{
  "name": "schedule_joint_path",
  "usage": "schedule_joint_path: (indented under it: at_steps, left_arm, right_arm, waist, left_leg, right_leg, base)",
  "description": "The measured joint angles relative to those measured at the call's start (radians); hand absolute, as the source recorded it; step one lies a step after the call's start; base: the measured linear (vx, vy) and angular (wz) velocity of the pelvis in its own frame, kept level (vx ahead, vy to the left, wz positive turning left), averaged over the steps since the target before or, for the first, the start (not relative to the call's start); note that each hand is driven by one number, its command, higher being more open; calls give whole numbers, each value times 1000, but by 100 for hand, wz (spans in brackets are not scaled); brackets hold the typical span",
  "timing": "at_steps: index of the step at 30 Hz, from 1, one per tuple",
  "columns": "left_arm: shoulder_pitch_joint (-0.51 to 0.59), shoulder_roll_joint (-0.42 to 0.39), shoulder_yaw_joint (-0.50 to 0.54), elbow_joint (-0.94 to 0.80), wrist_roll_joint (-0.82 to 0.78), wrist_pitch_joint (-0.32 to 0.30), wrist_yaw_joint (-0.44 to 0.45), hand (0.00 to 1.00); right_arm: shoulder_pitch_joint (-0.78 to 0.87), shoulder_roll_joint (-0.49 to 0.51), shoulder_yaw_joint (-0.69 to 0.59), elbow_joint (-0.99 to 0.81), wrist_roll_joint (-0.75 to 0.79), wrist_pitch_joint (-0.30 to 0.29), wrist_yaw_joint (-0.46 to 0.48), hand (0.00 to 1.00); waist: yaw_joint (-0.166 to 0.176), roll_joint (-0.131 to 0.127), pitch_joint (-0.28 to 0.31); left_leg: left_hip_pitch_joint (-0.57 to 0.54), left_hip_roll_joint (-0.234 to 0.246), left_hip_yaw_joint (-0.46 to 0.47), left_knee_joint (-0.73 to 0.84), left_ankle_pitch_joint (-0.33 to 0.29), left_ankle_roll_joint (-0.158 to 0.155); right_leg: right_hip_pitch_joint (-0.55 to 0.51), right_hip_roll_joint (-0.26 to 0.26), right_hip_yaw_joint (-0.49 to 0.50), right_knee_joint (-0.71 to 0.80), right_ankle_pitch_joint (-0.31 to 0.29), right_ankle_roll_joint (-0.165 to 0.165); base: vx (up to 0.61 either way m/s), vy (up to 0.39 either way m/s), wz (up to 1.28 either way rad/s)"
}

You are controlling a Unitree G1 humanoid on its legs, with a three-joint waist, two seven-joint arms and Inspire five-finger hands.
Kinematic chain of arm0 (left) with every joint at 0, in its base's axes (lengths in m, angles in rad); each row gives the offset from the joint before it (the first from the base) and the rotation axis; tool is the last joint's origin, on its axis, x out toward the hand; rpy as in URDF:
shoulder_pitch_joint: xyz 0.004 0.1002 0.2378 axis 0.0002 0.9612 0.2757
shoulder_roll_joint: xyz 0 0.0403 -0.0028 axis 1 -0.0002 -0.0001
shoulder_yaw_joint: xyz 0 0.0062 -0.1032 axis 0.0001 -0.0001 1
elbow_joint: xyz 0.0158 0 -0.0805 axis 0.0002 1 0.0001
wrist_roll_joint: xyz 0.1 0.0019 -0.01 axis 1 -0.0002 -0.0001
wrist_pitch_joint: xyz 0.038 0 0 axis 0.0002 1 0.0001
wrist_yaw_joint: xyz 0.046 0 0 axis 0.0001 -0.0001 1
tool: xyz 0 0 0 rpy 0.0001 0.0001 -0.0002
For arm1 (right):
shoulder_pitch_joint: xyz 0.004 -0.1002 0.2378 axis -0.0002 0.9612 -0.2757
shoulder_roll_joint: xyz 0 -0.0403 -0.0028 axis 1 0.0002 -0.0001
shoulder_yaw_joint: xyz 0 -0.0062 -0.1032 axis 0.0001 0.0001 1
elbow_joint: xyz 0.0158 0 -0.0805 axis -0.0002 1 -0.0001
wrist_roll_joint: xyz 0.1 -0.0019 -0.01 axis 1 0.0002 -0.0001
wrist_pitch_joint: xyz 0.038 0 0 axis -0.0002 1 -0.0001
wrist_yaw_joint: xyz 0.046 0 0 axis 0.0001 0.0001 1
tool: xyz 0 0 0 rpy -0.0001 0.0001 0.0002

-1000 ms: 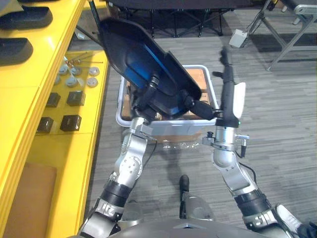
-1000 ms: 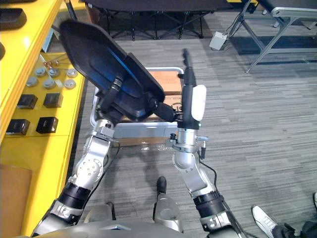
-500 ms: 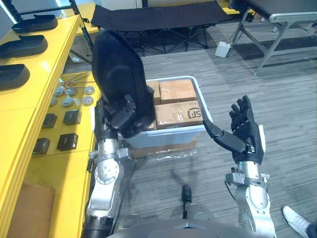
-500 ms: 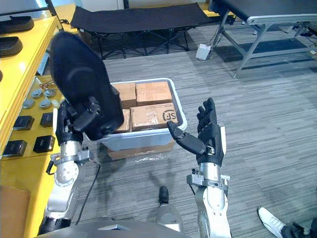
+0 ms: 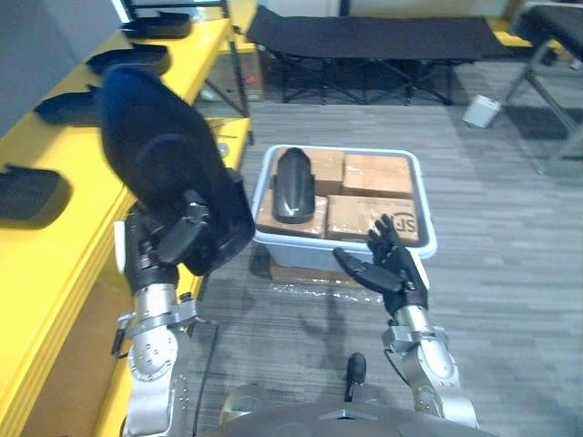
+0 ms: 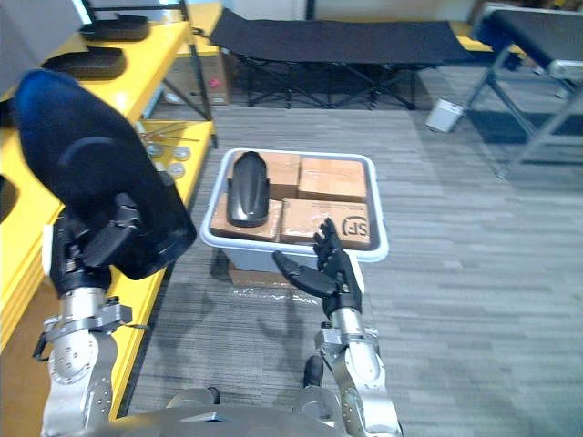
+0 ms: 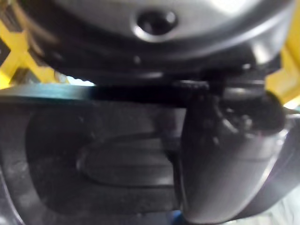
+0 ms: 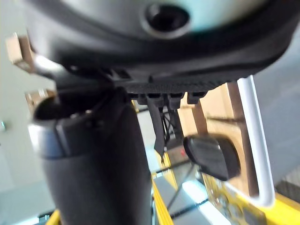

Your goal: Walk over and take three plastic housings, then place them on the shelf

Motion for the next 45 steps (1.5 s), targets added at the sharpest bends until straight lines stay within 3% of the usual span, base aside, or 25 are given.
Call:
schedule_joint_path:
  at_steps: [6,10,12,13,15,18,20,21,22,24,28,34,38,41,42,43,44,45]
  left_arm:
    - [98,-61,169,-7,-169,-22,-5,0]
    - [126,-75,186,-7,-204,-21,-31,0]
    - [105,-73,154,-8,-203,-12,-90,0]
    - [88,-75,115,-8,-201,-9,-147,0]
    - [85,-74,102,-16,-193,-9,-186,0]
    - [85,-73,109,-41,-191,-9,-195,0]
    - [78,-72,98,-45,-191,-9,-215,0]
    - [76,-70,92,-45,-191,-8,-233,0]
    - [63,-51,71,-45,-191,-2,-258,0]
    - [48,-21,37,-44,-191,6,-283,0]
    - [15,-2,-10,-44,-191,8,-280,0]
    - [-8,-6,-51,-44,-187,8,-206,0]
    - [-4,-7,-51,-44,-182,8,-181,0]
    - [8,-8,-29,-44,-141,8,-178,0]
    - [13,-8,-23,-44,-132,8,-179,0]
    - [15,-11,-10,-48,-106,7,-183,0]
    - [5,-17,10,-49,-95,7,-188,0]
    - [3,-16,19,-50,-90,7,-190,0]
  right_arm:
    - [-147,-8,28,19,-73,18,-48,100]
    - [-176,-8,28,19,-84,43,-35,100]
    - [-162,-10,3,18,-84,58,-16,100]
    - [-135,-13,-34,18,-87,63,-17,100]
    - [-122,-11,-56,19,-107,73,-20,100]
    - [-120,4,-51,18,-119,75,-10,100]
    - [-103,1,-64,3,-119,74,-2,100]
    - [-90,3,-73,-3,-120,74,0,100]
    - [-56,7,-92,-16,-126,74,-2,100]
    - [-15,12,-122,-24,-155,68,-1,100]
    - [-16,12,-148,-24,-159,40,11,100]
    - [-76,2,-151,-86,-160,-43,7,100]
    - [-79,16,-148,-105,-159,-89,-29,100]
    - [-101,42,-150,-107,-158,-123,-66,100]
    - [-98,47,-151,-109,-158,-126,-69,100]
    - [-91,49,-154,-114,-159,-144,-72,100]
    - [-95,47,-150,-120,-160,-162,-76,100]
    - [-96,50,-149,-120,-161,-168,-77,100]
  waist:
    - [77,-23,-19]
    - [78,-33,-24]
    - [43,-40,-25]
    - [36,-34,-22]
    - [51,-33,-18]
    - [52,-36,-15]
    - [40,-26,-11]
    - [22,-23,-8]
    - [-17,-26,2]
    - [-37,-38,13]
    - [-34,-45,36]
    - [-37,-16,128]
    - [-34,-24,146]
    - [-22,-32,147]
    - [-17,-41,141]
    - [-20,-35,118]
    - [-20,-33,117]
    - [-26,-31,115]
  left_leg:
    - [0,0,-63,1,10,-5]
    - [-11,-1,-85,4,14,11]
    - [-66,14,-24,33,36,53]
    - [-80,30,37,36,68,41]
    - [-73,13,38,13,87,18]
    - [-67,-13,41,-20,97,28]
    - [-70,-26,26,-34,101,33]
    - [-77,-36,0,-33,102,35]
    - [-89,-62,-62,-26,106,40]
    - [-89,-91,-97,-21,126,41]
    - [-114,-96,-111,17,129,36]
    - [-142,-91,-98,80,95,38]
    - [-156,-92,-63,118,71,43]
    - [-189,-103,-18,264,-18,95]
    - [-187,-113,-12,273,-37,101]
    - [-190,-127,-10,284,-65,109]
    - [-190,-144,-31,295,-80,127]
    - [-187,-150,-42,294,-83,134]
  right_leg:
    - [44,-1,-63,0,-14,-3]
    - [71,-7,-110,1,-35,-4]
    - [100,-34,-205,6,-46,6]
    - [129,-54,-262,6,-48,17]
    - [138,-73,-274,6,-48,32]
    - [137,-91,-232,6,-64,59]
    - [109,-91,-119,75,-128,97]
    - [91,-84,-51,133,-184,113]
    - [86,-57,68,209,-284,116]
    - [86,-56,121,282,-334,88]
    - [86,-57,114,294,-332,87]
    - [89,-53,107,306,-346,65]
    - [92,-79,89,346,-403,59]
    - [131,-104,90,356,-440,48]
    - [147,-112,90,342,-447,36]
    - [133,-106,104,436,-463,-56]
    - [38,-124,132,646,-410,-84]
    - [-6,-124,158,731,-358,-92]
  base:
    - [-5,-25,33]
    - [-21,-14,43]
    - [-18,-5,136]
    - [-11,13,130]
    - [-2,93,62]
    - [21,97,26]
    - [50,60,46]
    - [81,17,107]
    - [93,-4,123]
    - [114,-29,96]
    - [107,0,32]
    - [-66,9,0]
    - [-65,38,22]
    - [71,146,16]
    - [209,163,9]
    - [254,155,30]
    - [253,179,43]
    - [259,193,59]
